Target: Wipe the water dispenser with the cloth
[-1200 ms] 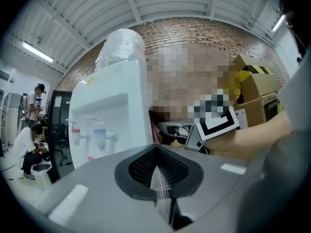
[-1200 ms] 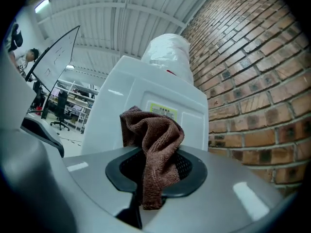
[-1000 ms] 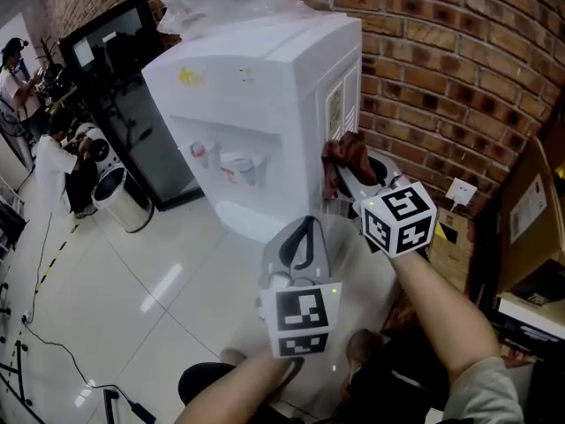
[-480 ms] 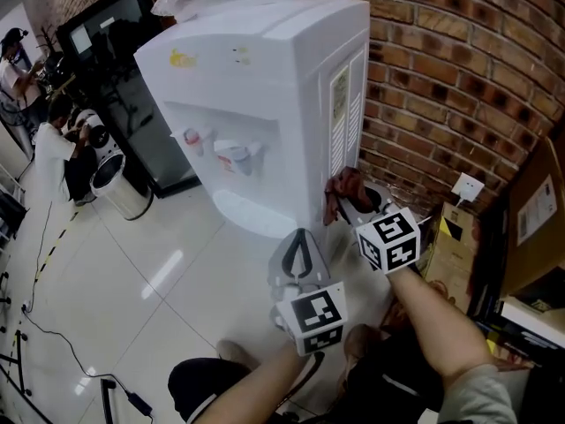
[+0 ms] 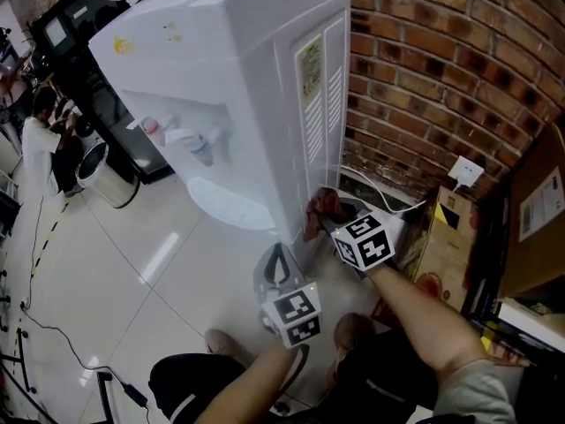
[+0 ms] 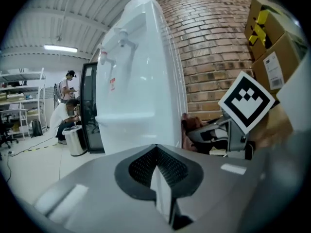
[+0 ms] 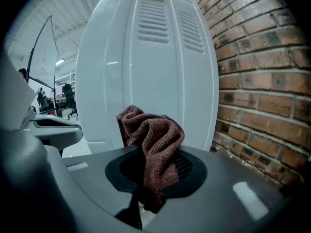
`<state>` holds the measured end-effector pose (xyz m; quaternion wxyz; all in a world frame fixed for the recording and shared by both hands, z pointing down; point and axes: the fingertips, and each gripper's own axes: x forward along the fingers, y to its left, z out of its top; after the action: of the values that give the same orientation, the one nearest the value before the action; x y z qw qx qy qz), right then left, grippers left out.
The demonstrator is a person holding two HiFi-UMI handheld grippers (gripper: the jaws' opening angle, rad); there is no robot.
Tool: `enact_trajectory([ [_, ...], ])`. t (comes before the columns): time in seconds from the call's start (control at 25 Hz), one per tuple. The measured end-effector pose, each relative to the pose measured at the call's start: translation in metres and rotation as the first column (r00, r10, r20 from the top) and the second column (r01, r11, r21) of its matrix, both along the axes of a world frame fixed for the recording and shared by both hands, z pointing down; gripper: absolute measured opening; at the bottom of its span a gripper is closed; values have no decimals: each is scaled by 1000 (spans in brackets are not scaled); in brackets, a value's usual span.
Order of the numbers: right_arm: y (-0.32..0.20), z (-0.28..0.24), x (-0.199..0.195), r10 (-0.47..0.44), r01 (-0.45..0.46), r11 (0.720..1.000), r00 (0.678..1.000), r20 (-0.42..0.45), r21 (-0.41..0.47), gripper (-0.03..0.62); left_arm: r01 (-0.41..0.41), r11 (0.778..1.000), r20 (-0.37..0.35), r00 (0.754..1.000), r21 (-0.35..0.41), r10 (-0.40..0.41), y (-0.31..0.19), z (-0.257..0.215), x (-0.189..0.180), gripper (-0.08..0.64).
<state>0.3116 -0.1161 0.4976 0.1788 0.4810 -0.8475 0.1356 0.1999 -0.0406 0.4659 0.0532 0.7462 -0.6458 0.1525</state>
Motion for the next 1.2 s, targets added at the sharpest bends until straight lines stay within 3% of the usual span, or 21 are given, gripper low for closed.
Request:
enact_trajectory([
  [0.16,0,51,0,-23,20,995,999,-34,-101,94,16,996,-5,1000,-93,-16,-4,42,-3,0],
  [0.4,8,131,-7,-45,33,969,998,-43,-246,94,62,972,3,998,-227,-63,-7,101,-12,0],
  [0.68,20,212,-18,-32,11,928,998,-50,-373,94,63,949,42,998,-309,-53,-6,149,-10,0],
  [0.8,27,236,-22,-46,20,912,998,-52,-410,95,28,943,61,998,-333,-8,-2,165,-4,0],
  [1.0,23,223,-18,-49,22,926,997,-62,-377,97,-11,935,67,997,-353,37,8,168,7,0],
  [1.2,15,145,-1,-40,30,972,999,-37,-232,98,-57,961,25,998,-269,66,7,117,28,0],
])
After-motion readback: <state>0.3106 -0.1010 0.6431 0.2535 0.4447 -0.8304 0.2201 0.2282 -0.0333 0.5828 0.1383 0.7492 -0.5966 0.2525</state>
